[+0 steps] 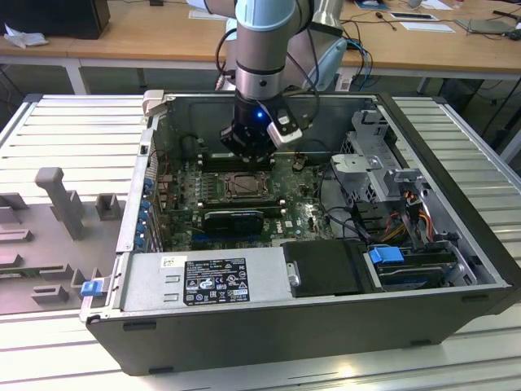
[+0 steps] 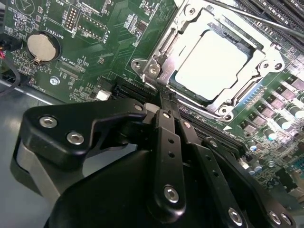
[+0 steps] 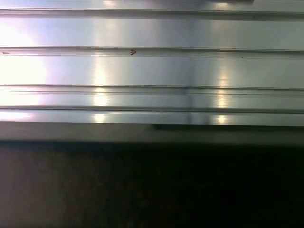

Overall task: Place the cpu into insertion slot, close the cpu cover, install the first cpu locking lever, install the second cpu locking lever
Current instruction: 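Install the first cpu locking lever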

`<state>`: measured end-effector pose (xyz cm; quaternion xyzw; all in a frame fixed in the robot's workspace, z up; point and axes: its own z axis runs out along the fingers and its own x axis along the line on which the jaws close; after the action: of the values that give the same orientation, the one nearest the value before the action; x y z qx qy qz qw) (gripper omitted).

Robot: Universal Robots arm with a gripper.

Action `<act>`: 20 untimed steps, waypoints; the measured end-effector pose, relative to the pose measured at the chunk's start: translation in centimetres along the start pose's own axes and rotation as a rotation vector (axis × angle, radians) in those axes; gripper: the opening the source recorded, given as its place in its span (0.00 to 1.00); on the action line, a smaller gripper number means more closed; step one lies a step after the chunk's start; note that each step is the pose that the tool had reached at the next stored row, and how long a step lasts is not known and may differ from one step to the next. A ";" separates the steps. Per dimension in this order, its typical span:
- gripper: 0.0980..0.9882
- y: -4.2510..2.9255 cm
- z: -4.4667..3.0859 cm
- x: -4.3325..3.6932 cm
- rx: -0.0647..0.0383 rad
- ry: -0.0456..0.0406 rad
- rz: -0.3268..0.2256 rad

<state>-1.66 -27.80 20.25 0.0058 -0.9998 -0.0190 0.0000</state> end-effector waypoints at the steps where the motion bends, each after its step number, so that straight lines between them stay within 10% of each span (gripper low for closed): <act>1: 0.01 -0.01 0.07 0.00 0.000 0.0002 0.000; 9: 0.01 -0.01 0.13 0.00 -0.013 -0.0001 0.000; 15: 0.01 0.06 -1.74 0.00 -0.013 0.0001 0.000; 20: 0.01 -0.16 -1.75 0.00 -0.013 0.0001 0.000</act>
<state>-1.66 -28.03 22.00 0.0058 -0.9997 -0.0256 0.0001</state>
